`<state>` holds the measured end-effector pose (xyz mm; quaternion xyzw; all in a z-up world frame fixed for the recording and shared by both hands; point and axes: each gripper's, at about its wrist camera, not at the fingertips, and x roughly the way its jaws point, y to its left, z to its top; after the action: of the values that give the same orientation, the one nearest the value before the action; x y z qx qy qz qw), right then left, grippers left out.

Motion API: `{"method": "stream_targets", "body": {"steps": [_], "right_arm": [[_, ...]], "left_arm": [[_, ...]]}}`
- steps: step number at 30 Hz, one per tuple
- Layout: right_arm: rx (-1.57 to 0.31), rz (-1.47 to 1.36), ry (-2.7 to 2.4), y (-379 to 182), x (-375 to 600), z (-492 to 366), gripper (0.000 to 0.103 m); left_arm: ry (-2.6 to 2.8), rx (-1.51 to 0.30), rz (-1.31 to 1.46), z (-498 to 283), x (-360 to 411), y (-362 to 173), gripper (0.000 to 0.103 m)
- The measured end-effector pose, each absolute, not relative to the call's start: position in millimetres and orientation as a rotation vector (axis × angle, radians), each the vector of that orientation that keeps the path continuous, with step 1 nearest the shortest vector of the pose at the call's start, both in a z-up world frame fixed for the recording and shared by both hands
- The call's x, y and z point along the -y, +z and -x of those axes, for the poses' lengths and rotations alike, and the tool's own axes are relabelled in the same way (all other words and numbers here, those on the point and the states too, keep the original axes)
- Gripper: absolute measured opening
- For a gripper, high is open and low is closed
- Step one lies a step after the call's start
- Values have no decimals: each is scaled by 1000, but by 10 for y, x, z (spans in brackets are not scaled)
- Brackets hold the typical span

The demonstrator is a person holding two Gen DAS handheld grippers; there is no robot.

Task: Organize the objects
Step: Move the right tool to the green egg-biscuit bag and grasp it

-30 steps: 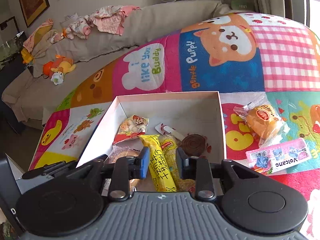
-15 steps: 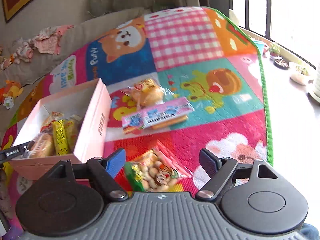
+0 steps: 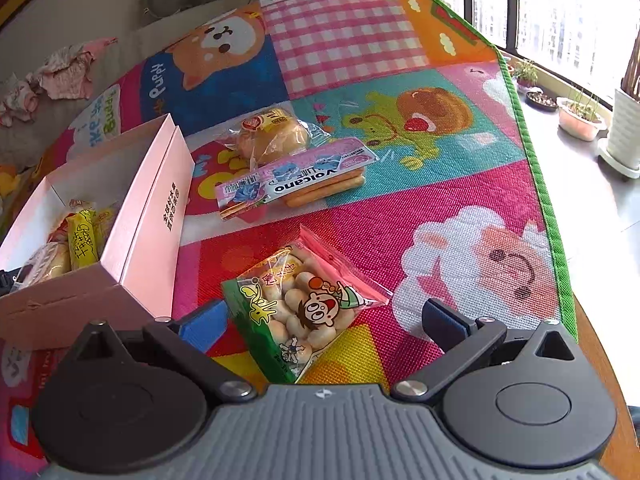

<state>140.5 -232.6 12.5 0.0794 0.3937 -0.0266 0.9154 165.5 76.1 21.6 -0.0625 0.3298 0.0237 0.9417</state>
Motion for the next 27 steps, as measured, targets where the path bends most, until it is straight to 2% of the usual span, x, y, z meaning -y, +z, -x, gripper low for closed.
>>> {"method": "stream_targets", "body": {"steps": [7,27], "right_arm": [[-805,-15,-28,61,2176,-1408,103],[-804,-94,-135,73,2777,-1163,103]], "left_arm": [[47,-673,129,-1660,-759,208,12],[48,-673,128,-1662,-765,207,12]]}}
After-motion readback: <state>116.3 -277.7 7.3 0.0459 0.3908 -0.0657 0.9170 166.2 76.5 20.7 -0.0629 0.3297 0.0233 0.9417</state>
